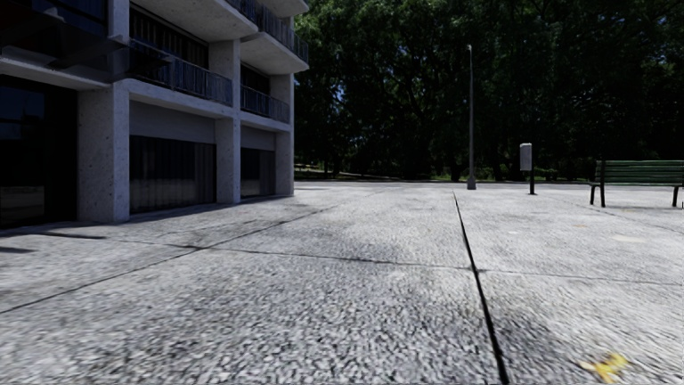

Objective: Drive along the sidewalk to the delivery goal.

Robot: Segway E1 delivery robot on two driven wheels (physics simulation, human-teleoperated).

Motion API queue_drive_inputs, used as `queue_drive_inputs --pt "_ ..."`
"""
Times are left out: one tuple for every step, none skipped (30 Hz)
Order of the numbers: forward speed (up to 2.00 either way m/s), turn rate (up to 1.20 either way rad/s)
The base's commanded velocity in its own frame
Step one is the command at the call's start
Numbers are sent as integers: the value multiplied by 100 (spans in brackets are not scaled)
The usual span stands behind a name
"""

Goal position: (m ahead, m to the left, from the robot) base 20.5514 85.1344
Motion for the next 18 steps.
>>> queue_drive_inputs --pt "200 0" --pt "200 0" --pt "200 0" --pt "200 0" --pt "200 0" --pt "200 0" --pt "200 0" --pt "200 0" --pt "200 0" --pt "200 0" --pt "200 0" --pt "200 0" --pt "200 0" --pt "200 0" --pt "200 0" --pt "200 0" --pt "200 0" --pt "200 0"
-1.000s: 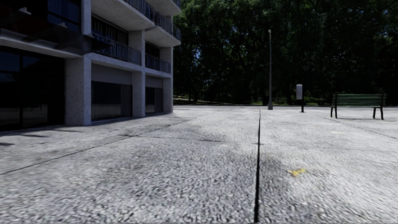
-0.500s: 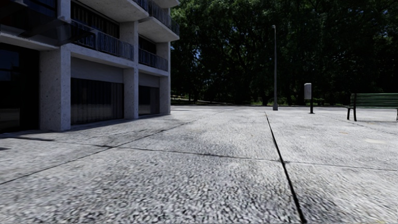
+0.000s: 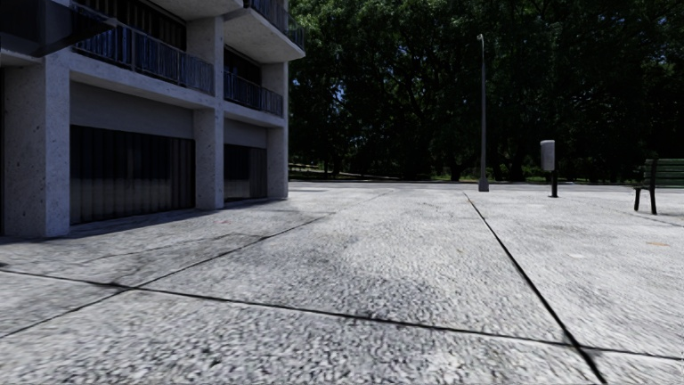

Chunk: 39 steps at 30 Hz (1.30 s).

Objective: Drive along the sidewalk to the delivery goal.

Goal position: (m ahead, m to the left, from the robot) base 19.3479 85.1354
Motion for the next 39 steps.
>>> queue_drive_inputs --pt "200 0" --pt "200 0" --pt "200 0" --pt "200 0" --pt "200 0" --pt "200 0" --pt "200 0" --pt "200 0" --pt "200 0" --pt "200 0" --pt "200 0" --pt "200 0" --pt "200 0" --pt "200 0" --pt "200 0" --pt "200 0" --pt "200 0" --pt "200 0" --pt "200 0" --pt "200 0" --pt "200 0" --pt "200 0" --pt "200 0" --pt "200 0" --pt "200 0" --pt "200 0" --pt "200 0" --pt "200 0" --pt "200 0" --pt "200 0" --pt "200 0" --pt "200 0" --pt "200 0" --pt "200 0" --pt "200 0" --pt "200 0" --pt "200 0" --pt "200 0" --pt "200 0"
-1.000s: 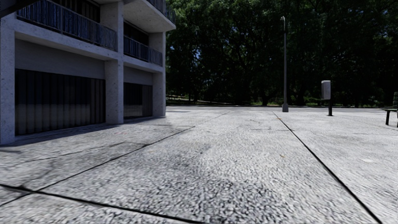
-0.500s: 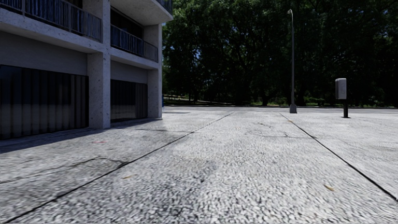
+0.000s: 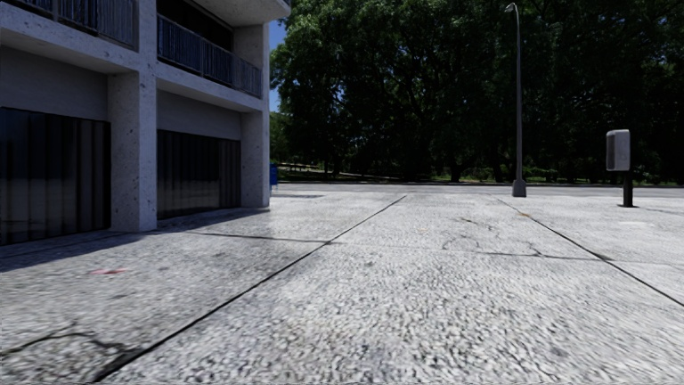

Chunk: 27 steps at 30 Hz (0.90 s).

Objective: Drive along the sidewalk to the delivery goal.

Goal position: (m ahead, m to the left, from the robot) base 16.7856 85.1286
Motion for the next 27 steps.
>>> queue_drive_inputs --pt "200 0" --pt "200 0" --pt "200 0" --pt "200 0" --pt "200 0" --pt "200 0" --pt "200 0" --pt "200 0" --pt "200 0" --pt "200 0" --pt "200 0" --pt "200 0" --pt "200 0" --pt "200 0" --pt "200 0" --pt "200 0" --pt "200 0" --pt "200 0" --pt "200 0" --pt "200 0" --pt "200 0" --pt "200 0" --pt "200 0" --pt "200 0" --pt "200 0" --pt "200 0" --pt "200 0"
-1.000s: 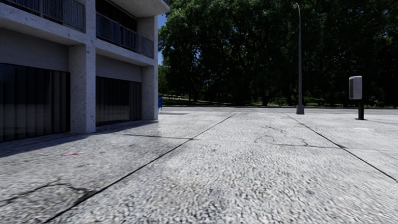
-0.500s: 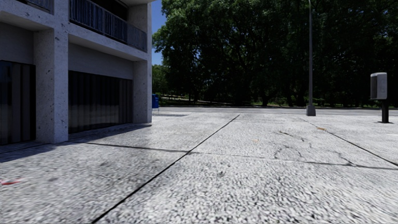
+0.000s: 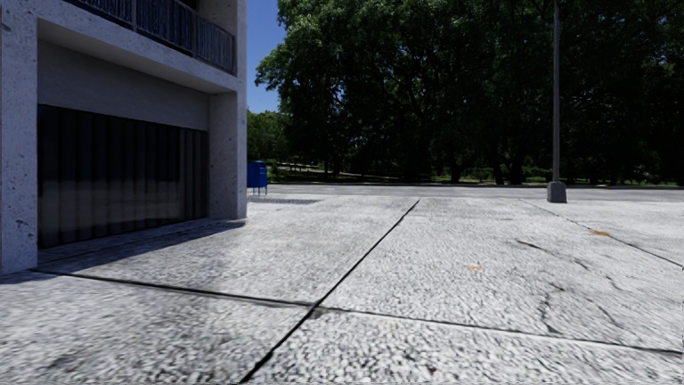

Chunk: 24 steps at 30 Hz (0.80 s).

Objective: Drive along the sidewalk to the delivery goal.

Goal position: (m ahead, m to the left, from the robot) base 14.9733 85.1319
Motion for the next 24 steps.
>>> queue_drive_inputs --pt "200 0" --pt "200 0" --pt "200 0" --pt "200 0" --pt "200 0" --pt "200 0" --pt "200 0" --pt "200 0" --pt "200 0" --pt "200 0" --pt "200 0" --pt "200 0" --pt "200 0" --pt "200 0" --pt "200 0" --pt "200 0" --pt "200 0" --pt "200 0" --pt "200 0" --pt "200 0" --pt "200 0" --pt "200 0" --pt "200 0" --pt "200 0"
